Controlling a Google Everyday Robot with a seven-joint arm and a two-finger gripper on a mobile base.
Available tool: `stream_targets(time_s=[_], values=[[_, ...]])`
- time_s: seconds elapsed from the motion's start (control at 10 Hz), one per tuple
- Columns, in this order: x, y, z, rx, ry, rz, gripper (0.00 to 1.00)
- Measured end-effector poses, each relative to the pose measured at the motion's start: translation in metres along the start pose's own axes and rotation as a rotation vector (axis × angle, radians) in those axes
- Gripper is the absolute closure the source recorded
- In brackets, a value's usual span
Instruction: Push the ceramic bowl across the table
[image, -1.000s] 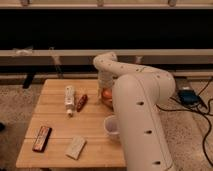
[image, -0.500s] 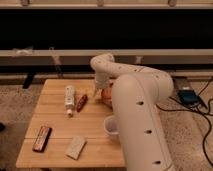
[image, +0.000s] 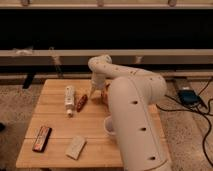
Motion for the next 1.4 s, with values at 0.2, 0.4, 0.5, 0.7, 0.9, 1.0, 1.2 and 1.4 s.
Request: stream_targets(time_s=[0.2,0.4,0.5,0.7,0.9,1.0,1.2,1.4], values=[[-0.008,0.029,-0.002,-0.034,-0.007,-0.042,0.35],[-0.01,0.039,0.002,-0.07,0.008,-0.06,0.35],[-0.011,0.045,0.005,-0.088,0.017,-0.069,0.35],[-0.014,0.063,0.011,-0.124,0.03,-0.09,0.35],[-0.015,0.074,0.016,-0.139,0.041,-0.104,0.35],[-0.016,0.073,0.016,-0.139,0.04,-0.103,0.35],[-0.016,0.078,0.015,-0.153,0.045,-0.111,0.35],[-0.016,0.08,0.015,-0.151,0.044,-0.116,0.35]])
